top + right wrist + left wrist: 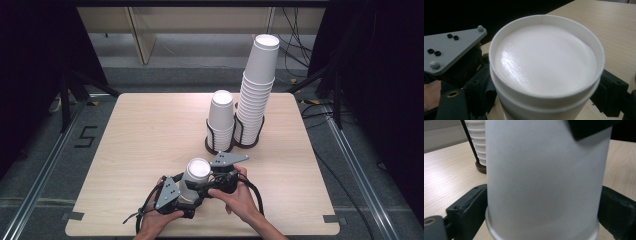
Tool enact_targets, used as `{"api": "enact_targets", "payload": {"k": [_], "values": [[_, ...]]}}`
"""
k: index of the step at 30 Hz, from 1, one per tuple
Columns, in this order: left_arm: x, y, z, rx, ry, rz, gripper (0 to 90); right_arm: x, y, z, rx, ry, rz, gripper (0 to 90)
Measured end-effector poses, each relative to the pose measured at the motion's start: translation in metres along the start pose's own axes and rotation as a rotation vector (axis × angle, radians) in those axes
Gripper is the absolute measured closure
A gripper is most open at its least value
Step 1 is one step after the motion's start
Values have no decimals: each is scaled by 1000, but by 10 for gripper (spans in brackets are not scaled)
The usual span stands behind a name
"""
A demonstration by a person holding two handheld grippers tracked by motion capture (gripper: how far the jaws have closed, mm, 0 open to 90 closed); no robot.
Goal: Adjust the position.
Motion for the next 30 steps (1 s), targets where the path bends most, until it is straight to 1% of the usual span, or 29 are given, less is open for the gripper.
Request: {"api": "enact_targets", "payload": {"k": [1,2,3,5,6,7,8,9,10,11,13,14,15,16,17,18,19,20,22,23,24,25,26,27,28,29,30], "values": [[-1,0,-1,4,2,2,59,-2,1,-1,-12,2,-6,178],[-1,0,-1,4,2,2,61,-2,1,-1,-12,2,-6,178],[-2,-2,-2,23,-10,-2,63,-4,1,-3,-20,8,-1,170],[-2,-2,-2,28,-15,0,64,-6,1,-4,-23,2,0,160],[-3,-4,-3,56,-10,-1,67,-12,-1,-9,-27,0,-8,160],[-4,-4,-4,57,-11,0,68,-14,-1,-10,-45,0,-18,160],[-4,-4,-4,57,-11,0,69,-14,-1,-10,-45,0,-18,160],[-5,-5,-5,87,-13,-9,69,-19,-2,-12,-52,-26,-17,160],[-6,-5,-6,93,-18,-5,70,-22,-2,-13,-58,-31,-29,161],[-7,-5,-6,112,-27,-6,70,-25,-2,-13,-56,-43,-25,160],[-6,-4,-5,118,-28,-2,70,-28,-2,-13,-51,-52,-27,160],[-7,-4,-5,126,-46,6,70,-29,-1,-14,-57,-43,-40,161],[-7,-3,-5,146,-51,1,71,-32,0,-13,-54,-58,-32,160],[-7,-3,-5,146,-51,1,71,-32,0,-13,-54,-58,-32,160],[-7,-2,-5,164,-55,6,71,-32,-1,-11,-42,-76,-39,159],[-7,-1,-5,173,-61,13,71,-32,-1,-11,-42,-76,-39,159],[-8,1,-5,193,-63,20,71,-31,0,-10,-35,-84,-49,163],[-8,1,-5,207,-64,23,71,-31,1,-10,-34,-89,-48,168],[-8,2,-5,222,-74,35,71,-30,3,-9,-37,-88,-55,196],[-8,2,-5,222,-74,35,71,-30,3,-9,-37,-88,-55,196],[-8,2,-5,219,-83,40,67,-30,2,-7,7,-87,-77,230],[-8,2,-4,210,-71,37,67,-30,2,-7,7,-87,-77,230],[-7,1,-4,185,-43,46,48,-30,5,-8,21,-68,-97,240],[-7,1,-4,185,-43,46,38,-30,5,-8,21,-68,-97,240],[-8,0,-5,169,-33,54,38,-31,5,-9,25,-60,-96,243],[-7,0,-6,136,20,47,21,-34,5,-12,38,-33,-92,250],[-7,0,-6,136,20,47,15,-34,5,-12,38,-33,-92,250]]}}
Point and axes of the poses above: each handheld gripper's, and its own axes: x roughly forward along the jaws, z roughly out of its underside, y roughly to its right, the point moved 4 cm from there along x, roughly forward along the jaws, and after that the axes turned 7 degrees about -z, right-handed, at the moved point
